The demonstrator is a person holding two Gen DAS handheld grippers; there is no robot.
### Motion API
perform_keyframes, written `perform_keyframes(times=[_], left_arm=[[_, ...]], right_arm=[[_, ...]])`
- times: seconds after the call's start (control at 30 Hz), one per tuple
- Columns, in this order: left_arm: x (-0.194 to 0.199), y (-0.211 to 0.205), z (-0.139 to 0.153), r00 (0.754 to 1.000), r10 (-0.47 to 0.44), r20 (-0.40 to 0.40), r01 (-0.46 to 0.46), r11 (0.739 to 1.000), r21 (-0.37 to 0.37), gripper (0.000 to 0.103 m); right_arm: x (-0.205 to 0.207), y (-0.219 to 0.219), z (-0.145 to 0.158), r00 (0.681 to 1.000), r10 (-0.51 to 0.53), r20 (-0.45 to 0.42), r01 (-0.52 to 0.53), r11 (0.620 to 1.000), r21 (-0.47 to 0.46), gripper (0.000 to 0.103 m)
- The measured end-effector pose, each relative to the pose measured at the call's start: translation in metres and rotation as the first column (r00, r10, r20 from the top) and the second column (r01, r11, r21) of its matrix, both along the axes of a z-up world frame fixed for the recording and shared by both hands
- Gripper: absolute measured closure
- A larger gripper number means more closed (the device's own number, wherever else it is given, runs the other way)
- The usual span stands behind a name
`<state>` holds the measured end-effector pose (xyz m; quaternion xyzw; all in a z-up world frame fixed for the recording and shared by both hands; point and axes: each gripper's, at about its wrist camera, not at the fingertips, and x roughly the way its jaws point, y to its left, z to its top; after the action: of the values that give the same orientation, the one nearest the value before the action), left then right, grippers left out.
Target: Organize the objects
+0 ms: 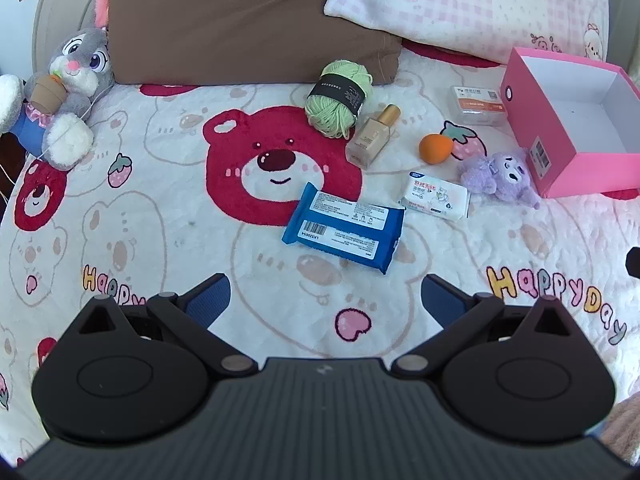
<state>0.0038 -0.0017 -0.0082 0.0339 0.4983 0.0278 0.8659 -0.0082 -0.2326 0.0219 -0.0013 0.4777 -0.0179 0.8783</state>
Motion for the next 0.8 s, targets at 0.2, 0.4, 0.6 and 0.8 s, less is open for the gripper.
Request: perform_keyframes(times=[0.2,0.4,0.6,0.8], left_arm=[[0.0017,0.0023,-0.0016,1.0,0.004,-0.006,-0.004,1.0,-0.014,0.0],[0.0031,0.0028,-0.0021,1.0,-0.003,-0.012,0.002,1.0,-0.025,0.0],[0.0025,0.004,-0.0015,1.0,-0.001,0.003,0.001,1.0,-0.029,0.0],[0.0018,0.005,-0.005,1.0,0.002,-0.001,-0.002,1.0,-0.031,0.0]], right_arm=[[-0.0008,0.0009,-0.0005,1.0,0.0,-0.002,0.0,1.0,0.013,0.006],[0.0007,0.0062,-0.002,1.0,0.008,-0.009,-0.008,1.0,-0.005,0.006],[0.0011,0.009,-0.0018,1.0,0.01,-0.01,-0.011,1.0,-0.014,0.006],[0.0016,0.0101,-0.0032,1.0,0.011,-0.013,-0.011,1.0,-0.021,0.006]])
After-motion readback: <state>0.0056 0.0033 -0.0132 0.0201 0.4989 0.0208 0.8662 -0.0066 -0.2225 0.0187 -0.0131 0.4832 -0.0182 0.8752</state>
